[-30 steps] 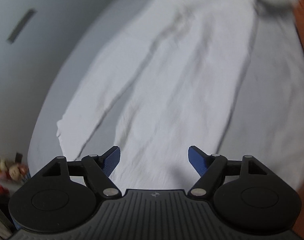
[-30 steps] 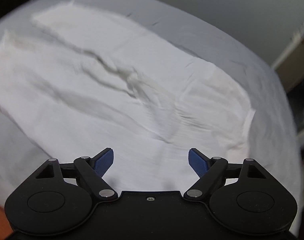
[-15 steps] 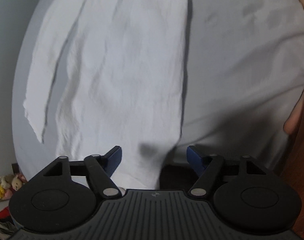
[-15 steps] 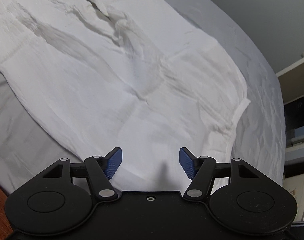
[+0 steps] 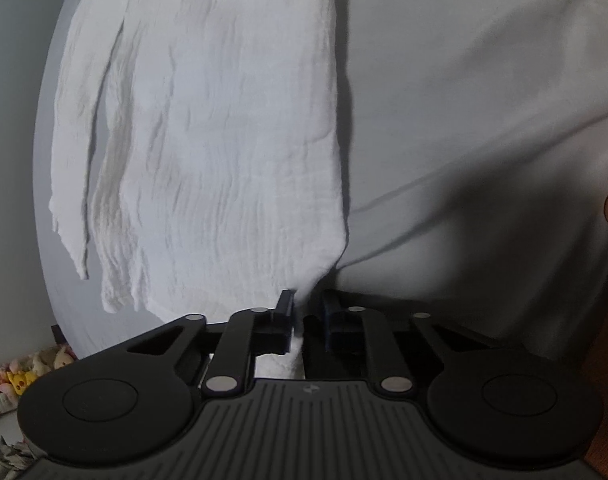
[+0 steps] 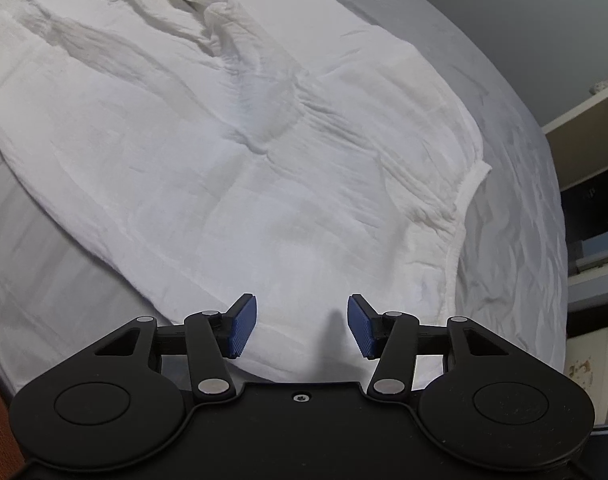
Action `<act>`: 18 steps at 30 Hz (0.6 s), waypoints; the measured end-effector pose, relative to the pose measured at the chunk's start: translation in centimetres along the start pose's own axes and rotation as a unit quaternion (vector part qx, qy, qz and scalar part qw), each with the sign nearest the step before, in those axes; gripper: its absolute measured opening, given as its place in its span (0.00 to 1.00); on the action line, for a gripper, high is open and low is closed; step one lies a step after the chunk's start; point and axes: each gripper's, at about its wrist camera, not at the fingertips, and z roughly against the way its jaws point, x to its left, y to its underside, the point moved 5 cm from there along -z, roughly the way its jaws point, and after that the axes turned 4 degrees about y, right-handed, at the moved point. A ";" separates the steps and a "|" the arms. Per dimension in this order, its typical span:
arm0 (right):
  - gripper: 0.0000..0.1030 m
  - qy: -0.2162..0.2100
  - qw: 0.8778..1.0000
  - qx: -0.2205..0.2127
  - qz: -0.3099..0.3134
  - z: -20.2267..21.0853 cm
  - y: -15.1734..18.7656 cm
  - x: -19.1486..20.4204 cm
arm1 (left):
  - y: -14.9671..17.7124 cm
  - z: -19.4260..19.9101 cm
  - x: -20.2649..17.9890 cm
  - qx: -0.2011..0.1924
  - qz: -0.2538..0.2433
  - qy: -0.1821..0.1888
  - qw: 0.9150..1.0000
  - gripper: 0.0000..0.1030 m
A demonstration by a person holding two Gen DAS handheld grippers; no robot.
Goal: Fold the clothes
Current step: 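Close the left gripper on the garment edge while the right gripper approaches another edge, then hold the garment with the left gripper while the right gripper closes on its hem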
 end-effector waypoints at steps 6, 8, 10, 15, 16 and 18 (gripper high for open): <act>0.47 0.020 0.994 -0.048 0.092 0.2 -0.1 1.5 | -0.4 -0.8 0.3 0.006 -0.003 0.000 1.000 0.06; 0.47 0.016 0.995 -0.040 0.095 -0.1 -0.2 1.6 | -0.5 -0.9 0.4 0.006 0.001 0.002 1.000 0.06; 0.47 0.015 0.995 -0.035 0.097 -0.3 -0.4 1.5 | -0.5 -1.0 0.6 0.005 0.008 0.005 1.000 0.05; 0.47 0.019 0.994 -0.032 0.107 -0.2 -0.3 1.5 | -0.4 -0.8 0.8 0.001 0.016 0.007 1.000 0.05; 0.47 0.021 0.993 -0.033 0.112 -0.1 -0.2 1.7 | -0.4 -0.9 0.8 0.000 0.019 0.006 1.000 0.05; 0.47 0.018 0.993 -0.032 0.116 -0.1 0.0 1.9 | -0.4 -1.0 0.9 -0.002 0.023 0.006 1.000 0.05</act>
